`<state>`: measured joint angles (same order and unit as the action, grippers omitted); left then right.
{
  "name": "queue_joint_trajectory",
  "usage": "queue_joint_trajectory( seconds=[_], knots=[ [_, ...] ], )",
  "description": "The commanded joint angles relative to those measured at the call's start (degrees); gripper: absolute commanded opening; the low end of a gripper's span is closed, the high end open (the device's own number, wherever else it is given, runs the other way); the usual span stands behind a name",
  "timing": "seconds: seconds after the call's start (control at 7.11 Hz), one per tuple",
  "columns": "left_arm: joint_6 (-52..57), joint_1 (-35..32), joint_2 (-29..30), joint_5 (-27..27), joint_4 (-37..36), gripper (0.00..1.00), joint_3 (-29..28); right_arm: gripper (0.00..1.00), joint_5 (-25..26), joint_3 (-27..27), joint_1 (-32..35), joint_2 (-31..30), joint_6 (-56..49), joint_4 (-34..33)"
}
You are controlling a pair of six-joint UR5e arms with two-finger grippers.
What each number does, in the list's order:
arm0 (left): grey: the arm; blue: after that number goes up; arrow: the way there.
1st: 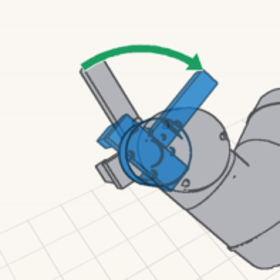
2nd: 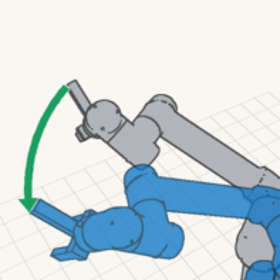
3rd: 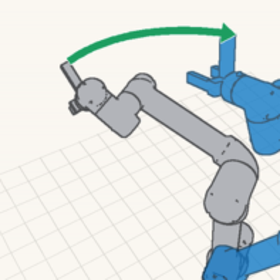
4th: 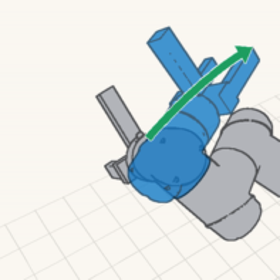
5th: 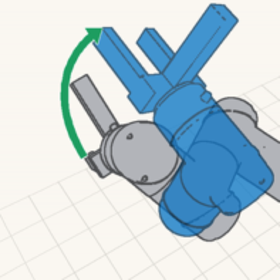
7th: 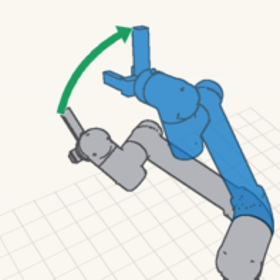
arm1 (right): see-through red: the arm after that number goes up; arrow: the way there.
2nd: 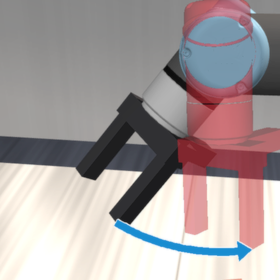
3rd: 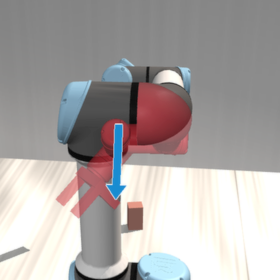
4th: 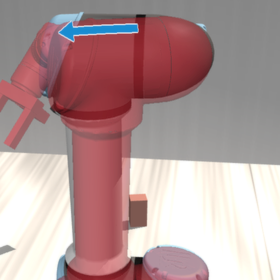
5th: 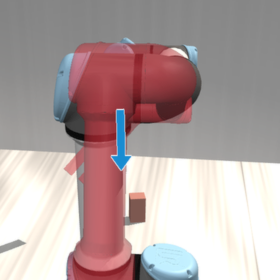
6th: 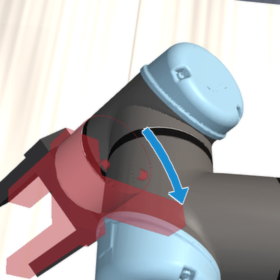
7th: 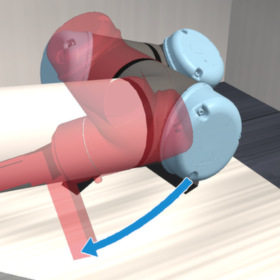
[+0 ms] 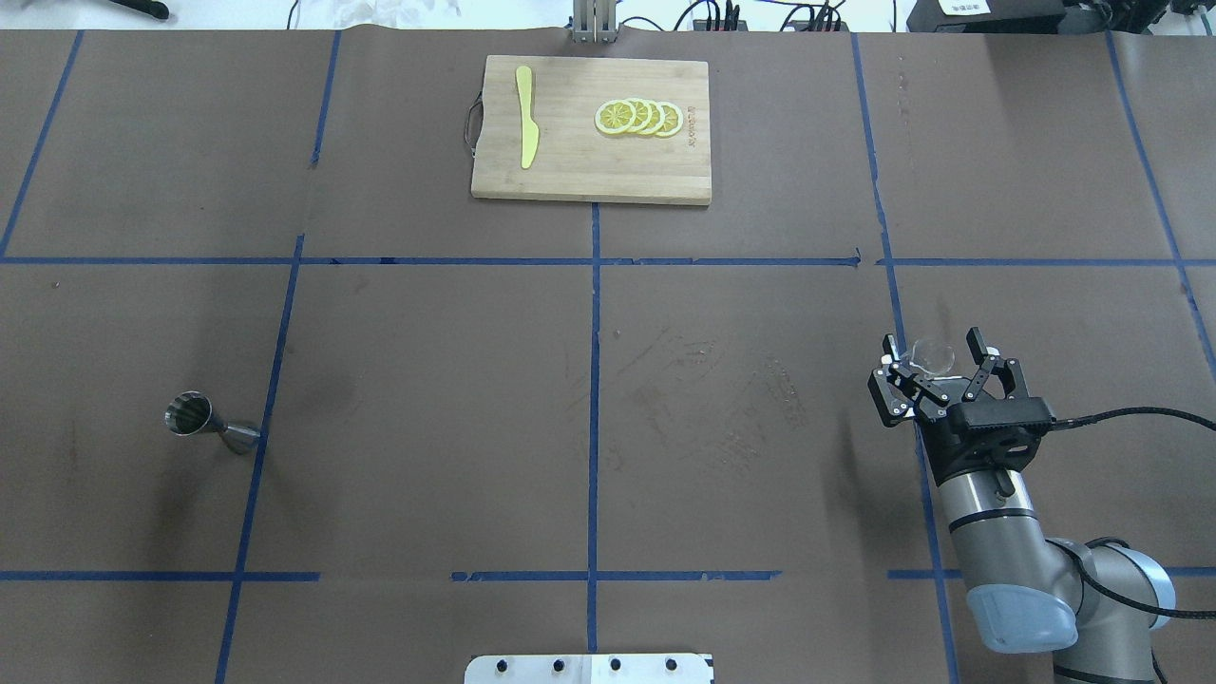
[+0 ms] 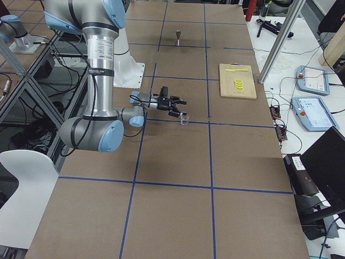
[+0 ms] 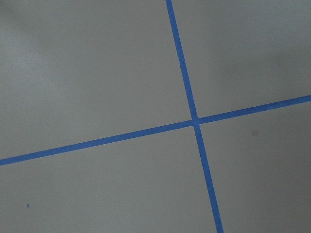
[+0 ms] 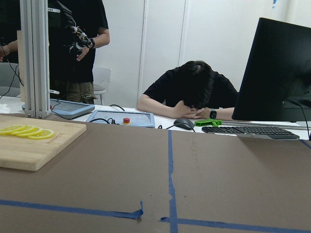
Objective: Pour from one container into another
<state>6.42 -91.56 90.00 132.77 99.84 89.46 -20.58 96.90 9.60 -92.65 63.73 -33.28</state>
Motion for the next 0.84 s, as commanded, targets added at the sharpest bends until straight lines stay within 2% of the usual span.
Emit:
queue_joint_trajectory(
  seconds=[0.0, 0.28, 0.42, 0.56, 0.7],
  knots=[
    [0.09, -0.02, 0.00, 0.03, 0.00, 1.00, 0.01, 1.00, -8.80, 3.53, 5.83, 0.54, -6.22, -0.21],
    [0.09, -0.02, 0.00, 0.03, 0.09, 1.00, -0.07, 1.00, -26.34, 4.17, 17.41, 0.98, -11.06, -0.47],
    [0.09, -0.02, 0.00, 0.03, 0.17, 1.00, -0.07, 1.00, -38.97, 4.00, 25.30, 0.98, -11.43, -2.91],
    [0.09, -0.02, -0.09, 0.03, 0.35, 1.00, -0.07, 1.00, -58.32, 3.65, 35.38, 0.98, -15.09, -9.55],
    [0.09, -0.02, 0.00, 0.03, 0.44, 1.00, -0.07, 1.00, -72.09, 3.64, 44.71, 1.77, -25.39, -13.79]
  ],
)
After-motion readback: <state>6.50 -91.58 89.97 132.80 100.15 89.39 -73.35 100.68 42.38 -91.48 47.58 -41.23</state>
